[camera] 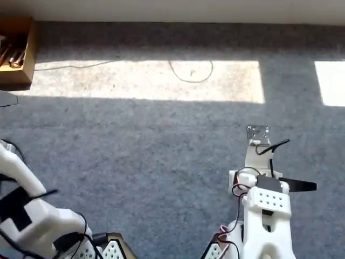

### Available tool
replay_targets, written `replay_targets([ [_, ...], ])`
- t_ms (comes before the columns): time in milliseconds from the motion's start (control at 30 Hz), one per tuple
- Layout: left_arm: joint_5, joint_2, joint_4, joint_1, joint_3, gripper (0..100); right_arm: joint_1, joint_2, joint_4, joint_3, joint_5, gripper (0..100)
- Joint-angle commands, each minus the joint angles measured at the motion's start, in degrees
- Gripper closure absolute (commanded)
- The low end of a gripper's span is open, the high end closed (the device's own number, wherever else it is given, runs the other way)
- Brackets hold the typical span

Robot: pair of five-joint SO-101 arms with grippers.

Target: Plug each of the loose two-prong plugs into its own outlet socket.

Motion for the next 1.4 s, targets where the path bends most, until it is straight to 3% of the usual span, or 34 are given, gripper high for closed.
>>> replay_targets([
  [0,1.8,-11.8,0.7,5.0,8.2,61,-1.3,-1.1,7.7,-10.3,-0.5,19.4],
  [233,4.4,-31.0,-4.7,17.9,32.8,61,-2.2,-1.1,8.1,-17.4,-4.0,19.4],
  [367,6.7,-45.1,-15.5,21.6,54.6,61,-4.7,-4.6,6.2,-13.9,-8.3,19.4],
  [567,4.6,-68.0,-37.5,21.7,91.6,61,-8.4,-29.9,0.1,2.9,-7.5,19.4],
  [767,0.3,-87.1,-49.8,21.8,117.9,61,-6.5,-56.6,-0.5,27.5,1.8,19.4],
  [1000,0.2,-103.8,-50.6,26.1,134.9,61,-4.4,-48.7,-5.5,29.0,3.5,19.4],
  [1300,0.4,-98.9,-47.4,36.4,135.3,62,-6.7,-48.3,1.4,29.4,3.7,19.4],
  [1367,0.3,-98.2,-46.4,37.9,135.3,68,-6.5,-48.3,3.3,29.4,3.6,20.2],
])
